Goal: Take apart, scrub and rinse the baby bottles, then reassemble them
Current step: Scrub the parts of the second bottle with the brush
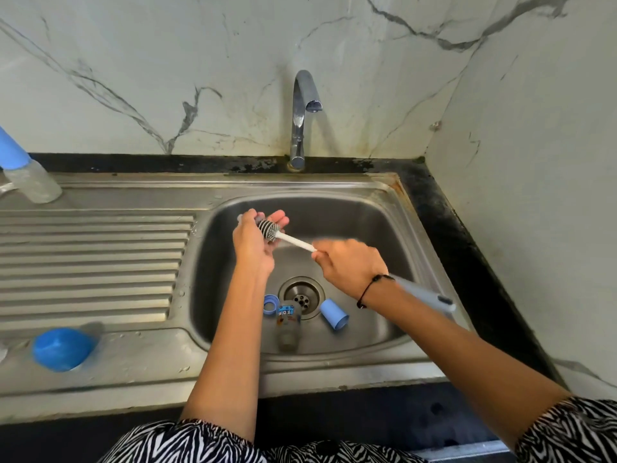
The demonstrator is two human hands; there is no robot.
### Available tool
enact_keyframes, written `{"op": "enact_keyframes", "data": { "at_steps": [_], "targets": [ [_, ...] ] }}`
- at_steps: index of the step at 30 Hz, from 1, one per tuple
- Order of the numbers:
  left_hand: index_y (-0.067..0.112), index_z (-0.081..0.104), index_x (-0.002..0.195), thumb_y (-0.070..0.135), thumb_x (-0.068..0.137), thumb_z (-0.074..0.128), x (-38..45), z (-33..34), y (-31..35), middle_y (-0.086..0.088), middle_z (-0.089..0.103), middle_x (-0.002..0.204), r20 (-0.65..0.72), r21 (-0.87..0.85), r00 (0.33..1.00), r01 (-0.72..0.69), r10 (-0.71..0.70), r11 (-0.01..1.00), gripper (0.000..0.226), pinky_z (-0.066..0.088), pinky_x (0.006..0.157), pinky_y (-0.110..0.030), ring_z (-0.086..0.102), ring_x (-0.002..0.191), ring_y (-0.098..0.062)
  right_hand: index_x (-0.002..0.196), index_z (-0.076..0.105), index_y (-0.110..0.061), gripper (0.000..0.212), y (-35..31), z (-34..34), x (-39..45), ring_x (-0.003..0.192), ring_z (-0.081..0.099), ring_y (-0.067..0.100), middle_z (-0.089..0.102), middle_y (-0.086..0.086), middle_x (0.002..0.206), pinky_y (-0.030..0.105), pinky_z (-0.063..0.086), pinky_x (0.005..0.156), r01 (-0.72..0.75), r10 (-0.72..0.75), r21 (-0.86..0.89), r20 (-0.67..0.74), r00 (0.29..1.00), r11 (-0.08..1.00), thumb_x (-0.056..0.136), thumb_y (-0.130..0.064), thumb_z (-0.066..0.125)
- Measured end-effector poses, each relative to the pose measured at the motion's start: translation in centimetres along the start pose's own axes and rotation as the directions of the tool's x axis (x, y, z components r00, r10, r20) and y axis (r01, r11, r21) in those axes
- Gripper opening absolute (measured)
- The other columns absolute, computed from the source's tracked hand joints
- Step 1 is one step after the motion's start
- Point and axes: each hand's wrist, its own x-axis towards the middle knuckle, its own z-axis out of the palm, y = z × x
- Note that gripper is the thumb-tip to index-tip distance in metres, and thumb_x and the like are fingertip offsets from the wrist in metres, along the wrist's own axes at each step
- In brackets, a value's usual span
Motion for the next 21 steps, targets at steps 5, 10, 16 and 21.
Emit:
{"op": "enact_keyframes", "data": {
  "at_steps": [5,10,16,21],
  "targets": [
    [0.013,0.049,0.072,0.019,0.096,0.036,-0.7,0.0,0.7,-0.006,0.066,0.065,0.251,-0.289,0.960,-0.045,0.121,0.956,0.029,0.050,0.077,-0.034,0.065,0.064,-0.020,0.102,0.069,-0.015,0.025,1.0,-0.4,0.2,0.031,0.023,0.006,0.032,-0.008,0.041,0.015,0.018,0.033,-0.384,0.023,0.813,0.417,0.909,0.437,0.099,-0.020,0.044],
    [0.012,0.054,0.068,0.020,0.087,0.043,-1.8,0.5,1.0,-0.006,0.063,0.069,0.377,-0.447,0.916,0.054,0.133,0.893,0.023,0.051,0.080,-0.037,0.061,0.068,-0.021,0.105,0.067,-0.019,0.029,1.8,-0.2,-0.7,0.032,0.020,0.005,0.027,-0.005,0.049,0.012,0.018,0.034,-0.528,-0.128,0.818,0.563,0.817,0.226,0.101,-0.025,0.039],
    [0.014,0.048,0.089,0.029,0.099,0.045,0.0,0.2,-1.3,-0.007,0.060,0.079,-0.081,0.208,0.996,0.059,-0.043,0.976,0.018,0.050,0.063,-0.030,0.058,0.066,-0.017,0.106,0.064,-0.020,0.026,0.7,1.0,-0.5,0.081,0.059,0.025,0.064,0.004,0.086,0.032,0.042,0.065,-0.156,0.138,0.183,0.109,0.984,0.971,0.098,-0.029,0.041],
    [0.011,0.042,0.080,0.020,0.101,0.038,0.2,0.2,-1.6,-0.008,0.051,0.068,-0.085,0.066,0.996,0.041,-0.035,0.997,0.023,0.048,0.059,-0.030,0.052,0.055,-0.019,0.100,0.066,-0.020,0.024,0.6,1.6,-0.1,0.072,0.058,0.020,0.062,0.003,0.077,0.027,0.042,0.060,-0.159,0.110,0.295,0.176,0.978,0.942,0.097,-0.027,0.044]
  ]
}}
